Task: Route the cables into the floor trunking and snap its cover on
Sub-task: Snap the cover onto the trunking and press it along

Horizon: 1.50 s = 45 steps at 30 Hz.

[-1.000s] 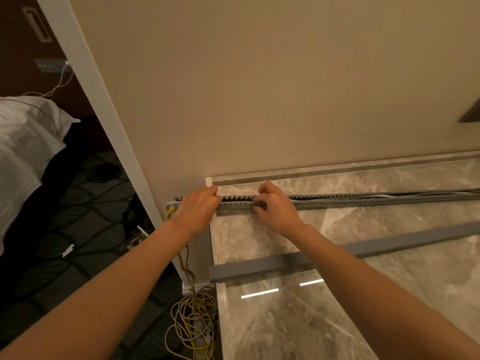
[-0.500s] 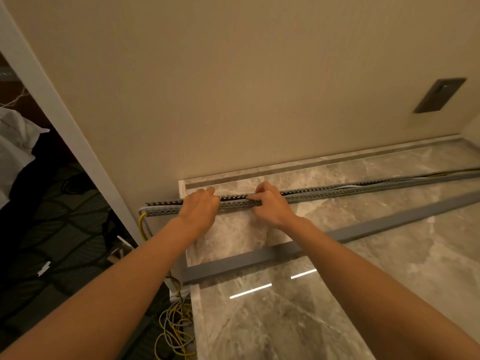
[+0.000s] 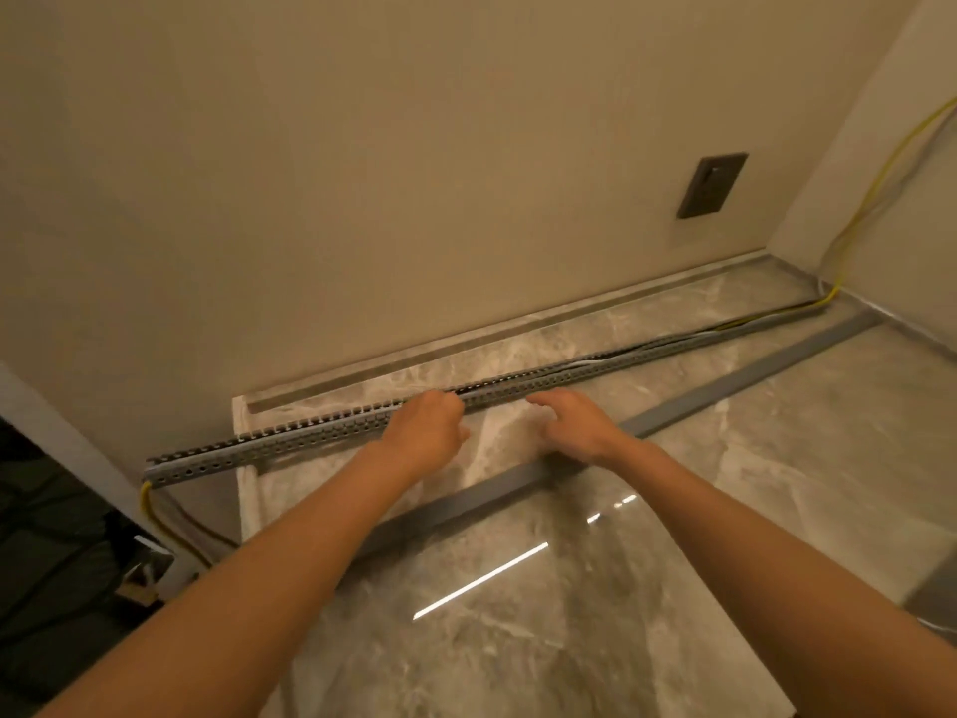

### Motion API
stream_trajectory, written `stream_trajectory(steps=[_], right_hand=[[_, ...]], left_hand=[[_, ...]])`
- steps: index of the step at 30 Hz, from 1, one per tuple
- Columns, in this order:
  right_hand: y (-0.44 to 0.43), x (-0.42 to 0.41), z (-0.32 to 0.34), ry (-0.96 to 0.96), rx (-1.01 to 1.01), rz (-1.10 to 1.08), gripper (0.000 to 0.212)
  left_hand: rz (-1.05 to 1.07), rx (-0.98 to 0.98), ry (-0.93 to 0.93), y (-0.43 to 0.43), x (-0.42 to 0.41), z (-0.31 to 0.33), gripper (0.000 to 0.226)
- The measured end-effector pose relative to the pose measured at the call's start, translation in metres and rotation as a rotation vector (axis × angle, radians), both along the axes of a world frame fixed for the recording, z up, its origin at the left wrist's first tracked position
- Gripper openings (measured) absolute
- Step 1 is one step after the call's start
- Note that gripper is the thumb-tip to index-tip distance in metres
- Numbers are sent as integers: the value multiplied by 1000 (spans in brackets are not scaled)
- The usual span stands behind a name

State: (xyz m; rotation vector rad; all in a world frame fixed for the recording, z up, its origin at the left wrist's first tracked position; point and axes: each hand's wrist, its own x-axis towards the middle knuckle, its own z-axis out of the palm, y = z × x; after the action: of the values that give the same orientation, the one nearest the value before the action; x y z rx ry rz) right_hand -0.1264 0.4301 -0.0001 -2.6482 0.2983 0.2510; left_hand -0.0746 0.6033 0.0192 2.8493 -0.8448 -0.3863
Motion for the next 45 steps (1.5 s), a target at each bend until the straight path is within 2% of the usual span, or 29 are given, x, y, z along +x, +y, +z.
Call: stream_trajectory(steps=[7, 13, 15, 19, 23, 25, 30, 33, 39, 42, 45], right_hand=[[-130, -40, -4, 31, -79, -58, 51], [-228, -68, -25, 32, -118, 11, 51], [-248, -72, -26, -1, -103, 43, 48], [-276, -70, -27, -39, -167, 104, 52], [-300, -56, -20, -75, -274, 81, 58], [-314, -46, -18, -88, -343, 53, 57], [-342, -37, -20, -100, -436, -63, 33], [-341, -14, -12, -135, -378, -35, 19], [-334, 23, -16, -98, -50, 113, 23], [-366, 28, -12, -60, -57, 118, 24], [-424, 27, -12, -37, -163, 60, 21]], left_hand=[[-76, -32, 104, -128, -42, -16, 45], [-3, -32, 30, -237, -69, -34, 40], [45, -3, 18, -257, -72, -35, 43], [87, 81, 122, -265, -61, -30, 47], [83, 64, 91, -275, -51, -19, 22], [127, 64, 83, -281, -45, -15, 19], [173, 190, 80, -288, -29, -7, 27], [121, 171, 77, -313, -17, -6, 27], [27, 75, 35, -374, -2, -15, 25], [33, 105, 38, -396, 7, -13, 31], [52, 205, 72, -416, 17, -11, 37]])
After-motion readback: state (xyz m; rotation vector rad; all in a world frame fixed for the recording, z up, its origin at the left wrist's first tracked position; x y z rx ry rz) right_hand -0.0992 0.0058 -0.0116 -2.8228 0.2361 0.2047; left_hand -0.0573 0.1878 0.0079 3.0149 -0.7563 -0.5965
